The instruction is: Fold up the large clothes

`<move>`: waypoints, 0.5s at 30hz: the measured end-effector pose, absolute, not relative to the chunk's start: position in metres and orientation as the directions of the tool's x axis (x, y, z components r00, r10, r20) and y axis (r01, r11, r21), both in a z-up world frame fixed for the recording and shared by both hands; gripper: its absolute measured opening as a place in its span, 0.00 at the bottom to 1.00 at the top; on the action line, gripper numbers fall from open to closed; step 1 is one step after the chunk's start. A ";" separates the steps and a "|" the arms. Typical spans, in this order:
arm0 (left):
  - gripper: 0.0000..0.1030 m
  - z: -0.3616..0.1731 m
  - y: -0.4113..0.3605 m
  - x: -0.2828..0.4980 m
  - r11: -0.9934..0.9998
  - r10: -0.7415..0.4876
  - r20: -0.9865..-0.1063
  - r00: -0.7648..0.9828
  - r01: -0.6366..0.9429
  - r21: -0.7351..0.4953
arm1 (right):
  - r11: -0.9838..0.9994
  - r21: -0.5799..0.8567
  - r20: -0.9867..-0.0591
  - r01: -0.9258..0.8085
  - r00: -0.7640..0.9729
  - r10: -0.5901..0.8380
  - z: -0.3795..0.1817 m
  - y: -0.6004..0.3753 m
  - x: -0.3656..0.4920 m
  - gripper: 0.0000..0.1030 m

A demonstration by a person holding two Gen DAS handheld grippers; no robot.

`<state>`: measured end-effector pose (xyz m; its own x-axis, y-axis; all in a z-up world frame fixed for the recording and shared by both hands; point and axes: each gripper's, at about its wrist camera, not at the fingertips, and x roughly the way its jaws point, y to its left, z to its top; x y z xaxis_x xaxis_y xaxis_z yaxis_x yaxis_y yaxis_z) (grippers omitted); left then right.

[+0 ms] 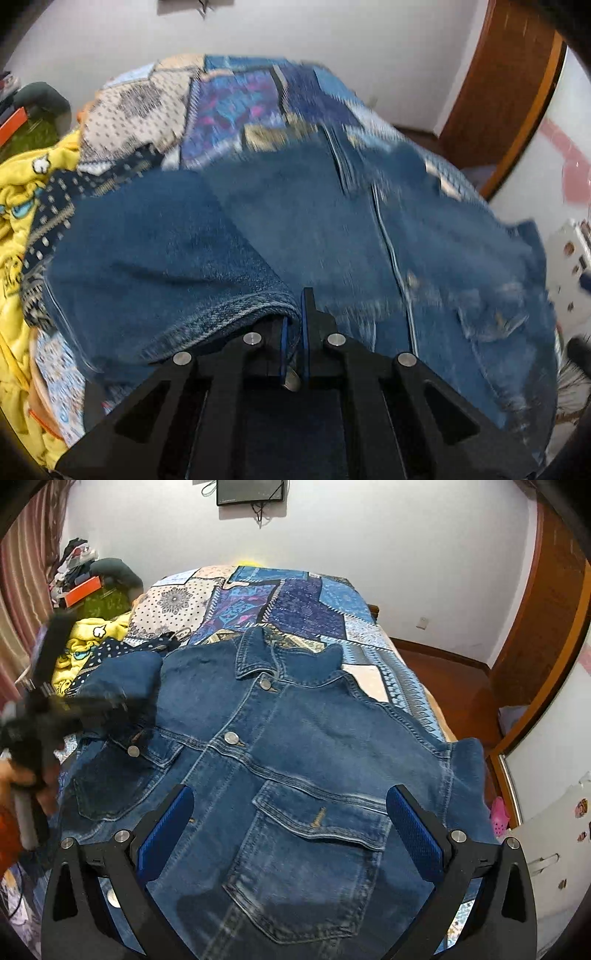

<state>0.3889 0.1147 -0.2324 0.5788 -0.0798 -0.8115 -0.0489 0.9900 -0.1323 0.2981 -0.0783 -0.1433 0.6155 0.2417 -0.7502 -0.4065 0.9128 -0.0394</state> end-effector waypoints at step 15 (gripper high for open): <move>0.54 -0.213 0.161 0.334 0.943 -0.215 -0.768 0.603 -0.076 -0.324 | 0.898 -0.082 -0.730 -0.433 0.639 0.241 -0.139 -0.072 0.288 1.00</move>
